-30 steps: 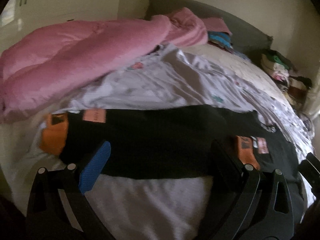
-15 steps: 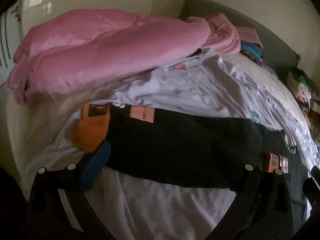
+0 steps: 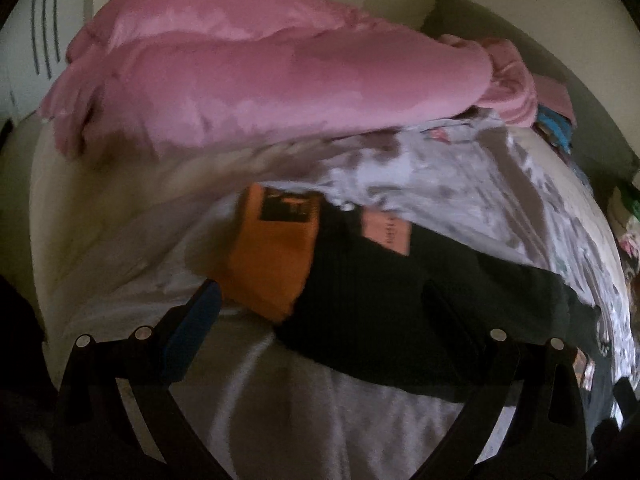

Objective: Fold small clothes
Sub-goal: 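Grasp the orange cuff with the left gripper and lift it, then carry the sleeve across the shirt body toward the right gripper and release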

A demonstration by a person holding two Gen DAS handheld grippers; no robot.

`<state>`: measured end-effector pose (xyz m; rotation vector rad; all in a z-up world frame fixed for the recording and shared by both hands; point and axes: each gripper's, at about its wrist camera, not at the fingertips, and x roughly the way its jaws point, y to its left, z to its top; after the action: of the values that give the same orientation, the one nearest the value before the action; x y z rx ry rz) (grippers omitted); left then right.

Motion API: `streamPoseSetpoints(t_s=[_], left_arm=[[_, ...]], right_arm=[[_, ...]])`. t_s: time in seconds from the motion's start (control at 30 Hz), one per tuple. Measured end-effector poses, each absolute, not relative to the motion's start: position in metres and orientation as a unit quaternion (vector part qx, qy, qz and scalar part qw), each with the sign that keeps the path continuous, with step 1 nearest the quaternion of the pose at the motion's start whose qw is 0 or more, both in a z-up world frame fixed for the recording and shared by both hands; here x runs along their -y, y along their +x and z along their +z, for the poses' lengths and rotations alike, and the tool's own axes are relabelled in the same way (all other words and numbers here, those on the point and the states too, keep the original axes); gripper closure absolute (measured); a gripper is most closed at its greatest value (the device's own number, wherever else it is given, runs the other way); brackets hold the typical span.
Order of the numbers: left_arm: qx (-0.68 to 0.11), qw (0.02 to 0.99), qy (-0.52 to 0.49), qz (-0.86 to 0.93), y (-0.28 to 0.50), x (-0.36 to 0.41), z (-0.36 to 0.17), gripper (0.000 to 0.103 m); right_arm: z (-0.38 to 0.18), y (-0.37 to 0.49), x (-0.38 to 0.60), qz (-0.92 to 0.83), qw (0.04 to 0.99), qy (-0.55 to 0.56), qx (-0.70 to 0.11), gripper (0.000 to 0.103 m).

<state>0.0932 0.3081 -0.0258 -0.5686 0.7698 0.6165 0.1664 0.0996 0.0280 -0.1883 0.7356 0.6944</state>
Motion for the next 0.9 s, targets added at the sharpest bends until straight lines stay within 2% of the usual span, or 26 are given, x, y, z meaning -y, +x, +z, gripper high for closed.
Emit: streamPoseSetpoints(t_s=[0.17,0.3,0.37,0.4,0.43,0.5,0.9], left_arm=[[-0.384,0.821,-0.308,0.291,0.097,-0.327,-0.047,0.010],[-0.369,0.825,-0.324,0.278,0.100,-0.334,-0.051,0.010],[-0.355,0.832,-0.331,0.270,0.098,-0.335,-0.048,0.029],[-0.343,0.839,-0.338,0.254,0.096,-0.334,-0.045,0.058],[-0.335,0.845,-0.341,0.241,0.095,-0.332,-0.042,0.077],[-0.320,0.856,-0.343,0.220,0.092,-0.328,-0.036,0.092],[-0.248,0.906,-0.316,0.136,0.076,-0.287,0.020,0.094]], right_arm=[[0.020,0.166,-0.105,0.340,0.865,-0.078,-0.360,0.006],[0.014,0.166,-0.100,0.338,0.864,-0.065,-0.368,0.006],[0.013,0.165,-0.095,0.335,0.864,-0.059,-0.371,0.006],[0.012,0.164,-0.093,0.334,0.865,-0.056,-0.371,0.006],[0.012,0.163,-0.089,0.332,0.866,-0.053,-0.371,0.006],[0.013,0.162,-0.080,0.326,0.869,-0.047,-0.369,0.006],[0.030,0.156,-0.001,0.272,0.895,0.021,-0.353,0.006]])
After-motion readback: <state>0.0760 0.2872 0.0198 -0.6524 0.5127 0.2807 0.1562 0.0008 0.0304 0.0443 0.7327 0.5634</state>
